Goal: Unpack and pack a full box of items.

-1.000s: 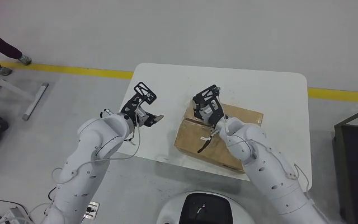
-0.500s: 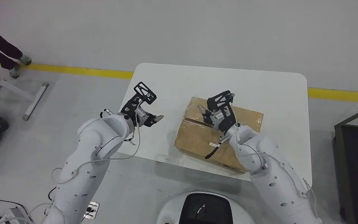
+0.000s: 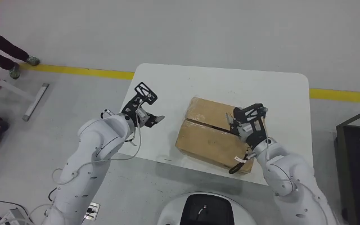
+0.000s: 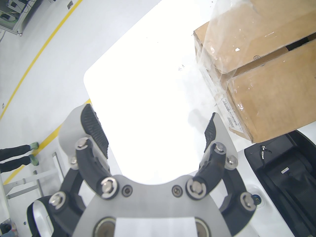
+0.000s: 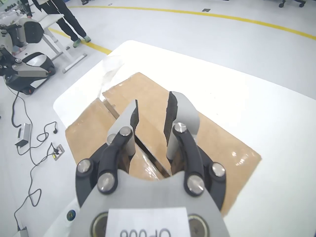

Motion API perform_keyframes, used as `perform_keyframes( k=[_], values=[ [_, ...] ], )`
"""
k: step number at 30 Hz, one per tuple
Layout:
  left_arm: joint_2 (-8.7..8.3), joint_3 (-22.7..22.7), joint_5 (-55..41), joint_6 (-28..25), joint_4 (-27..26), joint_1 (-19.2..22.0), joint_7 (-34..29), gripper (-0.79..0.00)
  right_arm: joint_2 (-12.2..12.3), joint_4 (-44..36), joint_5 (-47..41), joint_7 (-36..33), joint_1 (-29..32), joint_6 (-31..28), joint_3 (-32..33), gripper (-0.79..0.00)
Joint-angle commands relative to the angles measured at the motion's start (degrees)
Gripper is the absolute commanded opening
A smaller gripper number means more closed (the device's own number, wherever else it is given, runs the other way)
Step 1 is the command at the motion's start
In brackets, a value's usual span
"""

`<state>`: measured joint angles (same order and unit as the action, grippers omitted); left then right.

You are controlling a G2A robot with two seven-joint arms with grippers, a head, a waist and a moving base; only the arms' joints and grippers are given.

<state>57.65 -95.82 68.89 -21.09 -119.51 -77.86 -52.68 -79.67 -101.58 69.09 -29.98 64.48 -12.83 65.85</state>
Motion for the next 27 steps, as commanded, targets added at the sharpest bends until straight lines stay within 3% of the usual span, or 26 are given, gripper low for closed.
perform_keyframes(
  k=[1,9,21,23,27],
  values=[
    [0.05,0.5,0.0,0.0,-0.4,-0.5,1.4,0.000,0.3,0.1,1.0,0.5,0.9,-1.0,0.9,-0.785],
    [0.37,7.2,4.4,1.3,-0.8,2.0,4.9,0.000,1.1,-0.5,0.7,3.2,4.1,-2.2,4.0,-0.785],
    [1.86,19.9,20.7,8.2,12.9,12.6,14.9,-0.003,1.5,-1.3,0.3,4.4,5.2,-2.9,4.2,-0.785],
    [2.12,21.0,21.9,8.8,14.6,13.9,15.5,-0.120,1.6,-1.3,0.2,4.4,5.2,-3.1,4.3,-0.785],
    [2.52,22.2,22.5,9.1,16.6,15.7,15.7,-0.132,1.7,-0.9,0.1,4.2,4.9,-3.5,4.3,-0.785]
  ],
)
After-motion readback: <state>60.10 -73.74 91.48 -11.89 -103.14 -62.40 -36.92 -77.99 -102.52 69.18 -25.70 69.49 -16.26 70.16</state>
